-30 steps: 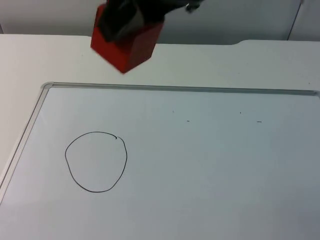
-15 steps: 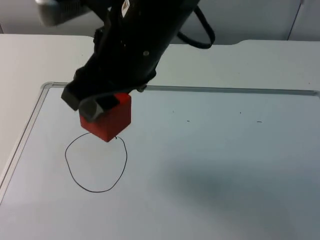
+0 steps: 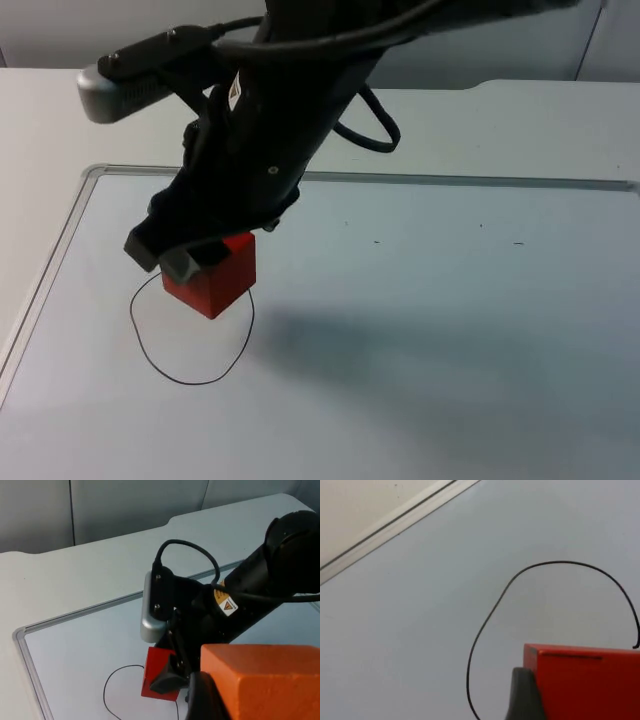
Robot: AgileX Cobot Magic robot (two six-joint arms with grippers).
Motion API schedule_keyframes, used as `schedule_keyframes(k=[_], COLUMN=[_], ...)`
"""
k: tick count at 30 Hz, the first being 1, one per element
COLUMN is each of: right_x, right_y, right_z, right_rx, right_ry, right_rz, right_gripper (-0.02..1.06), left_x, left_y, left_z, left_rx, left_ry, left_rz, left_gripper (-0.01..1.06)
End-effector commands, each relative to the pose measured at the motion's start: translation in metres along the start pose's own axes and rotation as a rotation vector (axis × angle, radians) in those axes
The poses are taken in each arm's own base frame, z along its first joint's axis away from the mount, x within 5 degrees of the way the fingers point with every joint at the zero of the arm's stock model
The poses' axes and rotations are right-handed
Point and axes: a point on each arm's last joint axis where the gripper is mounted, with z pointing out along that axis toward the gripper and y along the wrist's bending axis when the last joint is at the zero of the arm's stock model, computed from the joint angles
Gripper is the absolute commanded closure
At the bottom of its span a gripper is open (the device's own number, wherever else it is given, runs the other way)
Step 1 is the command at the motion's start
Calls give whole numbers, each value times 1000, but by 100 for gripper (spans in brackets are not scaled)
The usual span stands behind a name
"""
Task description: Pick up one cube with the left hand and another cube with the right hand. First place the cube in the right hand at the target position, then stack the cube in the left hand on top.
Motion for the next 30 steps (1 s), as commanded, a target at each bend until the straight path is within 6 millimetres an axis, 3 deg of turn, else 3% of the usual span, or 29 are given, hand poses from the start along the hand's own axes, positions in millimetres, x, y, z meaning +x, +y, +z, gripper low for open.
schedule_keyframes(k=[1, 8, 20, 30], right_x=[-3, -3, 4, 1], right_y=[3, 13, 12, 11], right_z=[4, 13, 35, 35], right_rx=[2, 28, 35, 40], right_ry=[-17, -23, 2, -36], right_rz=[-4, -32, -28, -27], right_gripper=[105, 105, 105, 105], left_x=[-1, -1, -1, -1], left_y=[-1, -1, -1, -1], left_z=[-2, -2, -2, -2], left_rx=[13, 13, 13, 13], left_ry=[-25, -25, -25, -25], left_rz=[-13, -13, -13, -13], left_gripper=[105, 105, 105, 105])
